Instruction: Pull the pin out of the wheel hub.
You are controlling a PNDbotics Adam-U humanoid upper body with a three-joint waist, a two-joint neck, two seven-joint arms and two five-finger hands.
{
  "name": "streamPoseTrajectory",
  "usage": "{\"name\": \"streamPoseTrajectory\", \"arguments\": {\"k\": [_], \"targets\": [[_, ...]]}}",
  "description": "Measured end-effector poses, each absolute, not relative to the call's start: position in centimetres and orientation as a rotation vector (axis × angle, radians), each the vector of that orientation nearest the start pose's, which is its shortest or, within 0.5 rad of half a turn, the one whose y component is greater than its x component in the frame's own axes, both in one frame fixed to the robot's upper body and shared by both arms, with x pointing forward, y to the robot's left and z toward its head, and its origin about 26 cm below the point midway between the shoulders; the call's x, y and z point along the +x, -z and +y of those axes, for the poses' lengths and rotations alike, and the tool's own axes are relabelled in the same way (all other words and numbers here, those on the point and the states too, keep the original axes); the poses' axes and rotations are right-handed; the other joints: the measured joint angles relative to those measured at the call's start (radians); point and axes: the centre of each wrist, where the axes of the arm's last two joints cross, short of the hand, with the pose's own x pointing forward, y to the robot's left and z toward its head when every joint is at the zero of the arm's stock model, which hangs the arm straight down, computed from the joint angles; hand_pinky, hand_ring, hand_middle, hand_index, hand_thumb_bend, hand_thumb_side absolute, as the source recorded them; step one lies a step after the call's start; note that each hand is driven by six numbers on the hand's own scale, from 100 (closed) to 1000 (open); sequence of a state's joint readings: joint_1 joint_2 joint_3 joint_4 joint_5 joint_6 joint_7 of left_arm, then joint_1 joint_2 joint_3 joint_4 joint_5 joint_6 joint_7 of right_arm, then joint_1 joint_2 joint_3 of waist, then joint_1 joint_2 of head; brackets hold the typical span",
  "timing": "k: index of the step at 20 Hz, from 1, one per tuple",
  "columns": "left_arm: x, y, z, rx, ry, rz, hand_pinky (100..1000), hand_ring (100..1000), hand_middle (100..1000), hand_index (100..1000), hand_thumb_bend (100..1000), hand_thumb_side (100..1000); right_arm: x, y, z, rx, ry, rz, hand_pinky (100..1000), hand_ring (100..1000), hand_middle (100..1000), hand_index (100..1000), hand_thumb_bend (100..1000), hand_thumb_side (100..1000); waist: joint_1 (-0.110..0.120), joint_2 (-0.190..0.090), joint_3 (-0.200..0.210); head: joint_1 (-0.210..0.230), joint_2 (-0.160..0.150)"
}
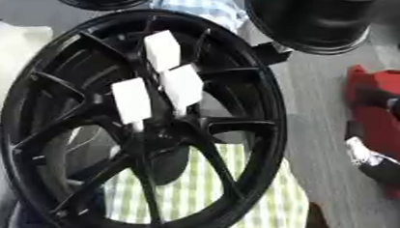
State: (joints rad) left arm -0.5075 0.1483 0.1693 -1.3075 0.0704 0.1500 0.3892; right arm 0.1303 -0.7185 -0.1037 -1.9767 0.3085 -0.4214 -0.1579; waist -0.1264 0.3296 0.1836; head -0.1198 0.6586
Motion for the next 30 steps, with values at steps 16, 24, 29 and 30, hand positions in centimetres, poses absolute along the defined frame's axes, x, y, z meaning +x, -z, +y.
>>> {"name": "streamPoseTrajectory", "arguments": {"k": [16, 24, 29, 30], "targets": [[39.8, -8.8, 28.5, 0.375, -0.310, -1.632, 726, 624, 521, 694, 119, 1000, 27.7, -28.1, -35.8, -0.805, -1.495, -2.255, 859, 830, 705, 858, 100, 204, -0.011, -0.001, -0.005, 0.005, 0.007], [39.4, -8.3, 29.0, 0.392, -0.293, -1.616, 726, 625, 522, 694, 124, 1000, 28.6, -30.8, -32.8, -0.691, -1.558, -2.254, 860, 823, 710, 864, 100, 250, -0.023, -0.011, -0.021, -0.005, 0.016], [39.2, -8.1, 29.4, 0.398, -0.291, -1.603, 726, 626, 522, 695, 122, 1000, 29.2, -31.0, -30.7, -0.659, -1.598, -2.229, 843, 796, 684, 847, 100, 236, -0.027, -0.019, -0.025, -0.015, 0.049], [39.2, -8.0, 29.5, 0.398, -0.291, -1.602, 726, 626, 522, 695, 120, 1000, 29.3, -31.0, -30.3, -0.658, -1.601, -2.223, 844, 793, 684, 843, 100, 300, -0.027, -0.021, -0.026, -0.017, 0.058]]}}
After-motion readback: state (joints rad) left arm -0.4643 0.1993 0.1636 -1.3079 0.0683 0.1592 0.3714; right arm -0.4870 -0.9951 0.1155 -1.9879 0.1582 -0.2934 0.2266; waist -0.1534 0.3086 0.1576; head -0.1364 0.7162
